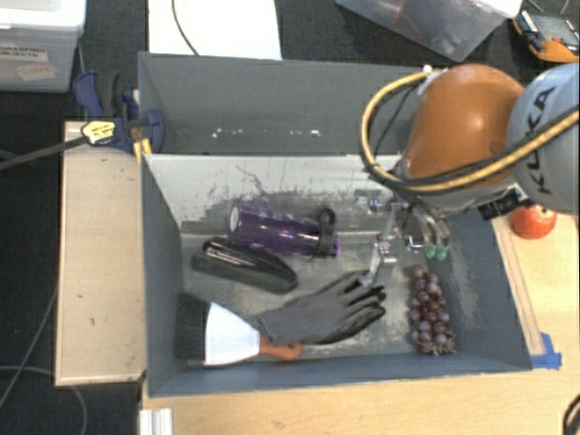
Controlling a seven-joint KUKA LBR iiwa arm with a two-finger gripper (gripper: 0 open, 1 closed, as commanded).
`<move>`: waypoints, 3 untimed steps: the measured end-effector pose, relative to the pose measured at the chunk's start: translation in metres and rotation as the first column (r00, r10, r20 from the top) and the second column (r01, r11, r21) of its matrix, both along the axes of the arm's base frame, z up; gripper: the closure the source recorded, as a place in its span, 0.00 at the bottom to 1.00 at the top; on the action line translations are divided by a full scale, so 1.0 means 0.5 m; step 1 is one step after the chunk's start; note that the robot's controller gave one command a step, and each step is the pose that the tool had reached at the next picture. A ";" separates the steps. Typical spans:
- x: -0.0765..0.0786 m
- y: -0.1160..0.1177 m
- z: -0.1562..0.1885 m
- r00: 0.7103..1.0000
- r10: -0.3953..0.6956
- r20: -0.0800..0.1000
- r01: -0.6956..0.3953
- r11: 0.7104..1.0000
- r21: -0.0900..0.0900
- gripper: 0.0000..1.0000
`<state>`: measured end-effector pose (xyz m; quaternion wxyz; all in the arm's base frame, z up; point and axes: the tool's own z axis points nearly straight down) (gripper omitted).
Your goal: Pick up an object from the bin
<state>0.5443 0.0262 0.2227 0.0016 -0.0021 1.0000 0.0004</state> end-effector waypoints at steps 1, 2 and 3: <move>0.000 0.000 0.000 1.000 0.000 0.000 0.000 1.000 0.000 0.00; -0.013 -0.002 -0.105 0.998 -0.067 -0.001 0.067 0.998 0.001 0.00; -0.026 0.013 -0.129 0.996 -0.083 0.010 0.083 0.997 0.002 0.00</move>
Offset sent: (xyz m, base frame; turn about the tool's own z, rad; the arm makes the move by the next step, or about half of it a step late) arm -0.0065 -0.0008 -0.0515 0.0680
